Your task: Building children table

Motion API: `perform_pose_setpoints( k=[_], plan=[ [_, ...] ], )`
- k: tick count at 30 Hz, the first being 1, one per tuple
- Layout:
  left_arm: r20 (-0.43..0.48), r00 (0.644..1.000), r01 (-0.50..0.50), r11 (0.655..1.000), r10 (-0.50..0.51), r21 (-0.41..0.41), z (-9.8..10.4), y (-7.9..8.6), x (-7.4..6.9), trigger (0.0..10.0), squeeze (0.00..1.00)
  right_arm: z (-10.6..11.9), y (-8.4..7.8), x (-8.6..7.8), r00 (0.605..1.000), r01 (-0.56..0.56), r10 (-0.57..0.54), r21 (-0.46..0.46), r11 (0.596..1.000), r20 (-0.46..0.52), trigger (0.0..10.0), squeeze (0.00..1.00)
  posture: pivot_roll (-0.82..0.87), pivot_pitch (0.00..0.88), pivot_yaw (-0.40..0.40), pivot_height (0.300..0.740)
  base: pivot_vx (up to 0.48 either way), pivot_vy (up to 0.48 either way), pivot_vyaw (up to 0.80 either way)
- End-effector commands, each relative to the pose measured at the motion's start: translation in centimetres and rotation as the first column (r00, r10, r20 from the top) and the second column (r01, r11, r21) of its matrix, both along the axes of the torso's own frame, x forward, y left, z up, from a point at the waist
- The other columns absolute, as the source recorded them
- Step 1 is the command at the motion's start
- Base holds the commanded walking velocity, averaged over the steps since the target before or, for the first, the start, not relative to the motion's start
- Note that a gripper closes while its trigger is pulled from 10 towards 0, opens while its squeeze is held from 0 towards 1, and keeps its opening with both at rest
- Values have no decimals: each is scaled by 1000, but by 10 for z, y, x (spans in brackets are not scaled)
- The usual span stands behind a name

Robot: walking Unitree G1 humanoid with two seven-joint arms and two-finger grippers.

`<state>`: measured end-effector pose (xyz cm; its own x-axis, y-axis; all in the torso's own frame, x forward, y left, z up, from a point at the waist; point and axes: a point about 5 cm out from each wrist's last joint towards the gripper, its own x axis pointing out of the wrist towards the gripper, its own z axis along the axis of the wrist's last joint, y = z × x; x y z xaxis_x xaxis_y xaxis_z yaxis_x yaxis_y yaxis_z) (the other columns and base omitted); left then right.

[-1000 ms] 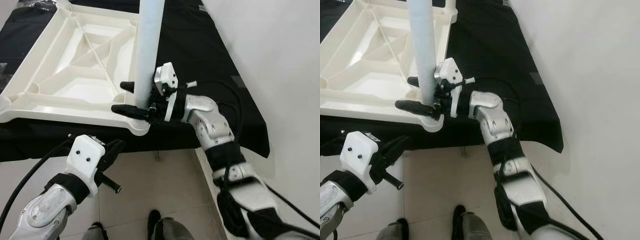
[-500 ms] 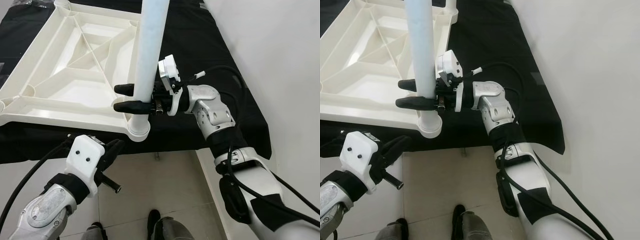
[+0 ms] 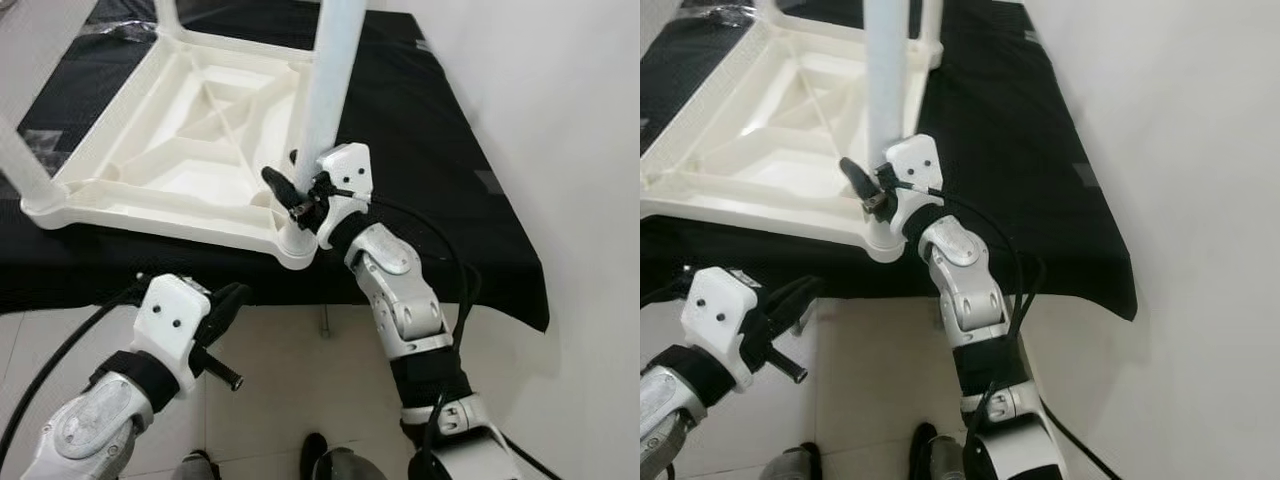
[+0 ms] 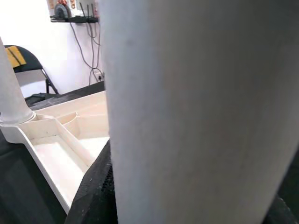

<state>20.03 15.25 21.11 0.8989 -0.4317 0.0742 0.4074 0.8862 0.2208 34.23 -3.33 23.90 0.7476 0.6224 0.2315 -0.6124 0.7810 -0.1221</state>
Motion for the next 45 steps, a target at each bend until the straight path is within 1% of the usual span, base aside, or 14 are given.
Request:
perform_pose_setpoints(
  k=[1, 2, 3, 6, 7, 8, 9, 15, 16, 17, 33, 34, 35, 45],
  plan=[
    [-18, 1000, 22, 1000, -22, -4, -3, -4, -2, 10000, 0, -58, 18, -5, 977, -38, 12, -117, 992, -211, 0, 0, 139, 315, -170, 740, 0, 0, 0],
    [-17, 1000, 23, 1000, -23, -4, -3, -4, -1, 10000, 0, -53, 23, -2, 980, -63, 39, -121, 991, -196, 0, 0, 145, 312, -179, 740, 0, 0, 0],
    [-15, 1000, 20, 1000, -20, -1, -2, -3, -1, 10000, 0, -48, 26, 0, 981, -65, 42, -121, 991, -190, 4471, 0, 149, 310, -179, 740, 0, 0, 0],
    [-13, 1000, 17, 1000, -17, 1, -2, -3, -2, 10000, 0, -46, 27, 1, 981, -65, 42, -119, 991, -189, 4471, 0, 149, 310, -179, 740, 0, 0, 0],
    [-11, 1000, 14, 1000, -14, 1, -2, -2, -1, 10000, 0, -41, 29, 3, 982, -93, 74, -106, 990, -176, 10000, 322, 147, 309, -178, 740, 0, 0, 0],
    [-11, 1000, 14, 1000, -14, 1, -2, -2, -1, 10000, 0, -41, 29, 3, 982, -93, 74, -106, 990, -176, 10000, 322, 147, 309, -178, 740, 0, 0, 0],
    [-11, 1000, 14, 1000, -14, 2, -2, -2, -1, 10000, 0, -33, 32, 2, 981, -140, 128, -74, 987, -144, 10000, 1000, 150, 307, -180, 740, 0, 0, 0],
    [-11, 1000, 16, 1000, -16, 0, -3, -3, -1, 10000, 0, -22, 33, 4, 971, -220, 215, -31, 975, -107, 10000, 1000, 154, 304, -183, 740, 0, 0, 0],
    [-10, 1000, 14, 1000, -14, 0, -2, -3, 0, 10000, 0, -17, 32, 5, 964, -256, 251, -46, 966, -85, 10000, 922, 159, 303, -182, 740, 0, 0, 0],
    [-9, 1000, 11, 1000, -11, 1, -2, -2, 0, 10000, 0, -10, 29, 7, 944, -327, 323, -80, 942, -59, 10000, 0, 171, 296, -181, 740, 0, 0, 0],
    [-7, 1000, 4, 1000, -4, 9, -3, -1, -1, 10000, 0, 19, 8, 26, 787, -610, 613, -238, 756, -71, 10000, 0, 198, 282, -184, 740, 0, 0, 0],
    [-8, 1000, 3, 1000, -3, 10, -3, -1, -1, 10000, 0, 22, 8, 27, 772, -629, 632, -233, 741, -73, 7255, 0, 199, 282, -182, 740, 0, 0, 0],
    [-9, 1000, 3, 1000, -3, 12, -3, -1, -2, 10000, 0, 24, 8, 27, 754, -650, 652, -227, 725, -77, 0, 0, 198, 282, -181, 740, 0, 0, 0],
    [-13, 1000, 6, 1000, -5, 10, -3, -1, -2, 10000, 0, 24, -1, 30, 708, -700, 699, -220, 679, -97, 0, 0, 180, 282, -183, 740, 0, 0, 0]
  ],
)
